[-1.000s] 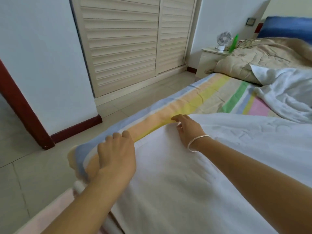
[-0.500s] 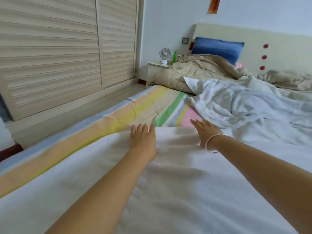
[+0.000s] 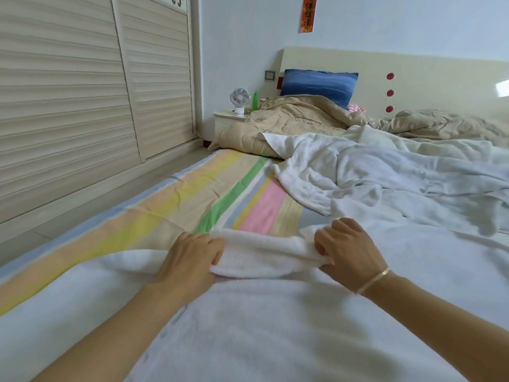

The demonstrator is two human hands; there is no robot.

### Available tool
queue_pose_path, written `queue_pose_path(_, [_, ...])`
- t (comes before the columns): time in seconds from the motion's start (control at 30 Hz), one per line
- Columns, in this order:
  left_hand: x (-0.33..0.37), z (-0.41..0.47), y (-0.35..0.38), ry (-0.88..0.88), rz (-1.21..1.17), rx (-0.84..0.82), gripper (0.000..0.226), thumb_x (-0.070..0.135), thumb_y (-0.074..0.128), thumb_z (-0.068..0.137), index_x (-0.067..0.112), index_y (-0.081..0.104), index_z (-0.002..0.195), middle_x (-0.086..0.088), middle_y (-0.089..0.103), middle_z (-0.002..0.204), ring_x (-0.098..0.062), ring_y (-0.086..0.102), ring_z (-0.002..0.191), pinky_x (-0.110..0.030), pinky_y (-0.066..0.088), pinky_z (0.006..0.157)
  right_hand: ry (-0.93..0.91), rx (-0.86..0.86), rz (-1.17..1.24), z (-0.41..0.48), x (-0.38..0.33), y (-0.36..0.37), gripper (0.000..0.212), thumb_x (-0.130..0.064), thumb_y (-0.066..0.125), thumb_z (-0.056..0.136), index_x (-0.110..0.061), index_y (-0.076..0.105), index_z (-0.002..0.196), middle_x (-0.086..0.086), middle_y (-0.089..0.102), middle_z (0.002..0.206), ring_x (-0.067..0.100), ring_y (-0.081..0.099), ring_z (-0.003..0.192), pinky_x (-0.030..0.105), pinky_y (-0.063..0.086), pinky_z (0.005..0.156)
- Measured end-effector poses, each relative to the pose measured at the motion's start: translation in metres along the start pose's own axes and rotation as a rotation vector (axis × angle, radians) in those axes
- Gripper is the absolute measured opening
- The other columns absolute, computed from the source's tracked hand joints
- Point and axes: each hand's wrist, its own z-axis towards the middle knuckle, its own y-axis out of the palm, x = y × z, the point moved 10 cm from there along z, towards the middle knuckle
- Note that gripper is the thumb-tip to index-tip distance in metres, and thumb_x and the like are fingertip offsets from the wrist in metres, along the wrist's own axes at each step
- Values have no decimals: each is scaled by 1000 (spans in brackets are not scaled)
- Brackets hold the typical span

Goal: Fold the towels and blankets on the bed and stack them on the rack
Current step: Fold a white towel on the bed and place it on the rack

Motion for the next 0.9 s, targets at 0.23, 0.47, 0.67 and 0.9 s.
queue_pose_path(0.23, [14,-13,-4,-388,-614,-404,54,69,60,79,16,69,72,6,67,66,-7,57,59,-23,44,61,84,-363,313,-91,3,-14,49,-63,43,85,-22,43,59,-9,42,51,9,41,49,13,29,49])
queue_pose_path(0.47, [20,-12,-45,-414,-250,-142,26,57,66,82,32,62,78,18,64,80,-2,60,78,-26,49,67,561,-466,318,-71,46,-10,18,-55,48,91,-37,47,92,-15,58,93,8,57,77,27,46,71])
queue_pose_path(0.67, [43,-47,-8,-321,-461,-622,52,77,72,57,34,73,87,16,70,90,-3,65,87,-30,53,87,387,-964,263,-97,4,0,75,-80,59,66,-39,46,128,-15,52,119,11,47,110,29,41,92])
queue_pose_path(0.9, [45,-65,-10,-225,-278,-768,29,47,79,71,37,67,95,22,64,101,5,58,95,-18,48,86,306,-877,-49,-67,7,2,42,-32,59,89,-27,45,129,-2,52,128,24,56,112,32,45,83])
